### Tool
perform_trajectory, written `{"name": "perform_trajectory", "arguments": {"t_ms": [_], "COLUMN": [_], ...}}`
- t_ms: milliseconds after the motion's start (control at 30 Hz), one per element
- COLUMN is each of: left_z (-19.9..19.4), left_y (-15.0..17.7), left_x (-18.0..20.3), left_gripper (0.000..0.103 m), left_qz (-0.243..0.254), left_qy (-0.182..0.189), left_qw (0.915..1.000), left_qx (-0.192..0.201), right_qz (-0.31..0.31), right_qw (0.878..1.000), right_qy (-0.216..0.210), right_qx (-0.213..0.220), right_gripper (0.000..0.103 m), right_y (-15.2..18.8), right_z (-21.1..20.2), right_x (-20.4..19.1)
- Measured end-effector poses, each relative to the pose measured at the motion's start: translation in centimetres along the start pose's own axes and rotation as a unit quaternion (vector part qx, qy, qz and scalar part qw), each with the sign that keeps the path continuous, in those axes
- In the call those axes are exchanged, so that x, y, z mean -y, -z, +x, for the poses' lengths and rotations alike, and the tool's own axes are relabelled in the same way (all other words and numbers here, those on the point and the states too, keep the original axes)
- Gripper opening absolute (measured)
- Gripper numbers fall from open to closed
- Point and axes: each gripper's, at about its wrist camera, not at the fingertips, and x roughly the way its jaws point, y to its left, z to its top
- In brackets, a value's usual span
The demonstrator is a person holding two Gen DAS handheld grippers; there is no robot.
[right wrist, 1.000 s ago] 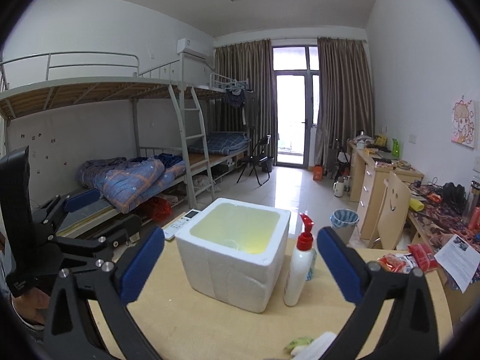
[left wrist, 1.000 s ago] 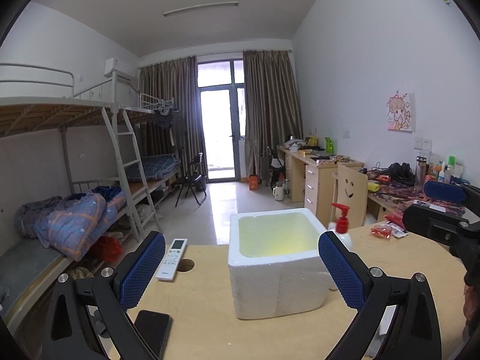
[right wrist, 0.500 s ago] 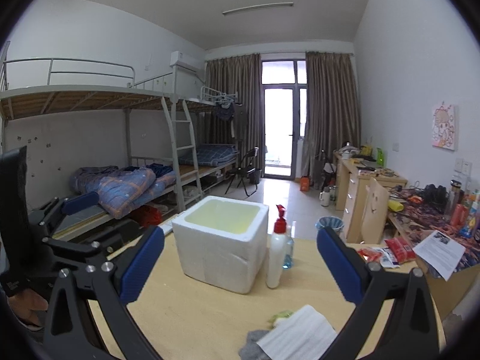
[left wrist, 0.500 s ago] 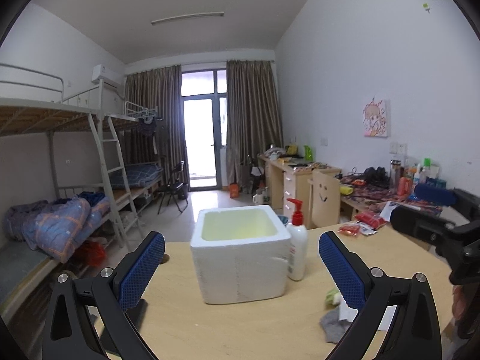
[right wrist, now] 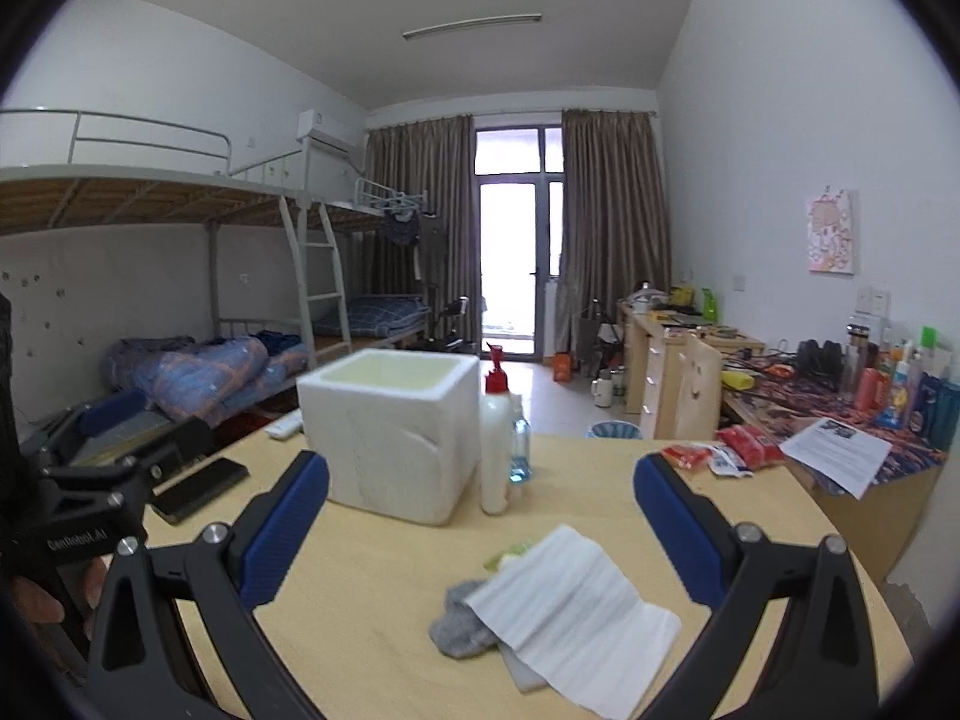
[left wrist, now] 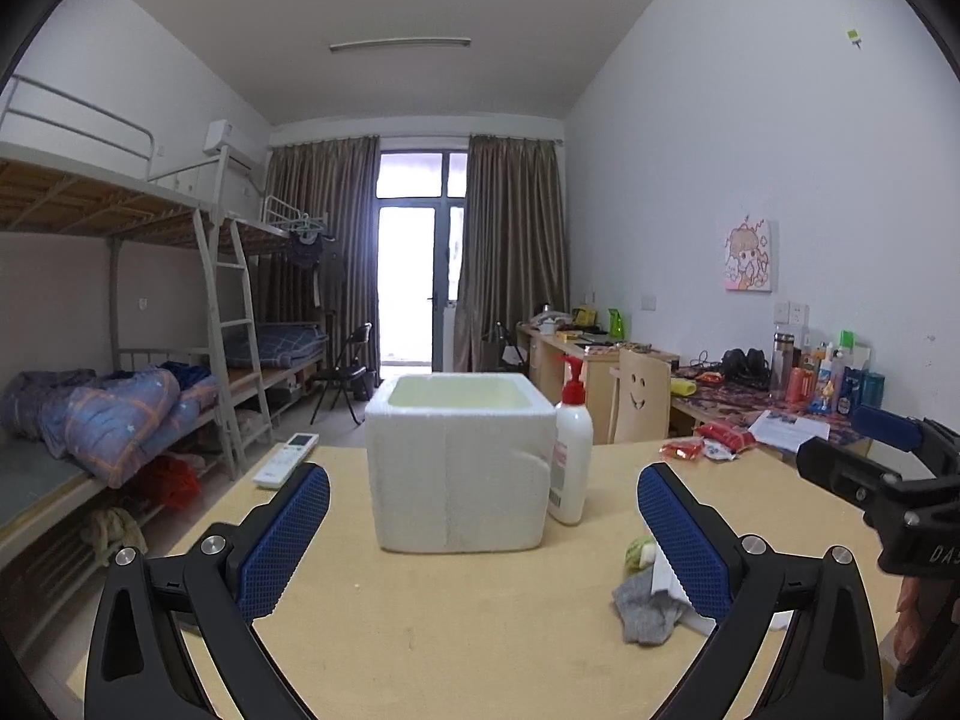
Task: Organize soft objects
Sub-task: 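Move both grippers back toward the remaining white wipe and grey cloth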
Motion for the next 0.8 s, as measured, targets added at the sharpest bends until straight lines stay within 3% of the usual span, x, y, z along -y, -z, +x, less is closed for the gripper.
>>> {"name": "perform_trajectory", "arguments": {"t_ms": [200, 467, 800], "left_z": [0.2, 1.6, 3.8], "left_y": [1.8, 2.4, 3.0], "left_x": [0.1, 0.6, 2.3], "left_gripper": [0.103, 0.103, 0.103], "left_qz": [-0.007, -0.005, 0.013], "left_qy": [-0.004, 0.004, 0.053], "left_qw": [1.0000, 0.9997, 0.9964], "left_qx": [-0.003, -0.025, -0.064], "right_qz": [-0.007, 0.020, 0.023], "right_qw": [1.000, 0.999, 0.997], "right_qy": [0.021, 0.020, 0.042], "right_qx": [-0.005, -0.017, -0.053], "right_gripper": [0.103, 0.103, 0.103], "right_y": [2.1, 2.4, 3.1], "right_z": [-0.2, 0.6, 1.3], "right_x": [0.4, 1.8, 3.1]}}
